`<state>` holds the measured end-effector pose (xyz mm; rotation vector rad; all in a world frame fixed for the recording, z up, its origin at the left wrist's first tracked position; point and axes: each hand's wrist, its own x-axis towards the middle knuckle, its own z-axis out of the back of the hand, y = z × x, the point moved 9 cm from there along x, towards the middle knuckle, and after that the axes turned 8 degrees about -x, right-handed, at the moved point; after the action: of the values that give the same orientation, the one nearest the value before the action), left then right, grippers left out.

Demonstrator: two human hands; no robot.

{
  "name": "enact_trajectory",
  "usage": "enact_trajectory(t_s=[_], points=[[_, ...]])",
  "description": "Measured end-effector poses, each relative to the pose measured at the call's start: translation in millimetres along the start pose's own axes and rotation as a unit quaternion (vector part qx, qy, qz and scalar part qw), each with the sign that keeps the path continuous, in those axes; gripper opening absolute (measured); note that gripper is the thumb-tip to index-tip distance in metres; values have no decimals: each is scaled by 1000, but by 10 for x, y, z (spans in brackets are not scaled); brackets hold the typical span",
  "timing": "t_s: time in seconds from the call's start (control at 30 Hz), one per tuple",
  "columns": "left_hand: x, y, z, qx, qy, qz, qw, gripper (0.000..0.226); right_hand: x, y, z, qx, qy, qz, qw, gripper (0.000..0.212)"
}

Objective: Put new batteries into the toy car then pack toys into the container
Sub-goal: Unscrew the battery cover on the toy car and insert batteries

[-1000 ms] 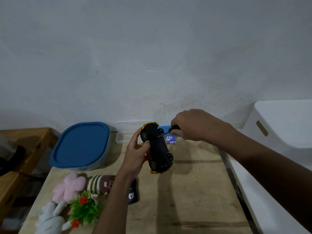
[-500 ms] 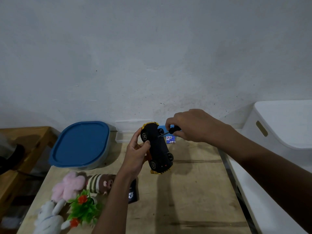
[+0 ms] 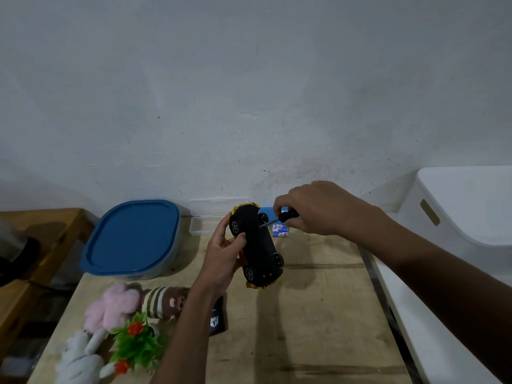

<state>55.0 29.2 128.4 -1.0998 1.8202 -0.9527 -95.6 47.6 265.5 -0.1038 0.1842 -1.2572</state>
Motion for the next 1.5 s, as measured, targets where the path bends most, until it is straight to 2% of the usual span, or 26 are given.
enact_trajectory(t_s=[0.2, 0.37, 0.5, 0.6, 0.77, 0.93, 1.07, 1.13, 1.17, 1.23, 1.33, 1.43, 1.5], points=[[-4, 75, -23, -61, -1, 36, 998, 49, -32, -17, -151, 31, -2, -5, 999, 19], [-18, 134, -39, -89, 5, 45, 995, 45, -104, -122, -463, 198, 43, -58, 978, 19], [-18, 191, -47, -89, 5, 55, 995, 46, -187, -118, -695, 377, -11, -137, 916, 35], [-29, 235, -88, -77, 16, 69, 994, 48, -203, 28, -950, 445, -15, -156, 882, 49], [-52, 308, -147, -73, 30, 78, 994, 47, -233, 82, -1153, 554, -52, -166, 814, 28], [-29, 406, -153, -70, 26, 96, 993, 48, -271, 20, -1252, 615, -23, -165, 771, 13], [10, 385, -116, -72, 29, 102, 992, 45, -326, -111, -1372, 693, -24, -184, 696, 6], [36, 350, -38, -75, 22, 99, 992, 44, -396, -215, -1567, 718, -23, -220, 660, 13], [52, 333, 7, -77, 15, 96, 992, 43, -439, -272, -1712, 713, -18, -237, 660, 18], [68, 298, 82, -79, 2, 89, 993, 39, -561, -352, -2042, 665, 13, -285, 691, 21], [72, 303, 136, -80, -19, 95, 992, 30, -777, -393, -2570, 629, 49, -348, 694, 14], [85, 346, 157, -78, -30, 102, 991, 24, -876, -422, -2996, 587, 56, -380, 713, 35], [89, 369, 152, -74, -27, 102, 992, 25, -900, -431, -3170, 571, 52, -398, 716, 40]])
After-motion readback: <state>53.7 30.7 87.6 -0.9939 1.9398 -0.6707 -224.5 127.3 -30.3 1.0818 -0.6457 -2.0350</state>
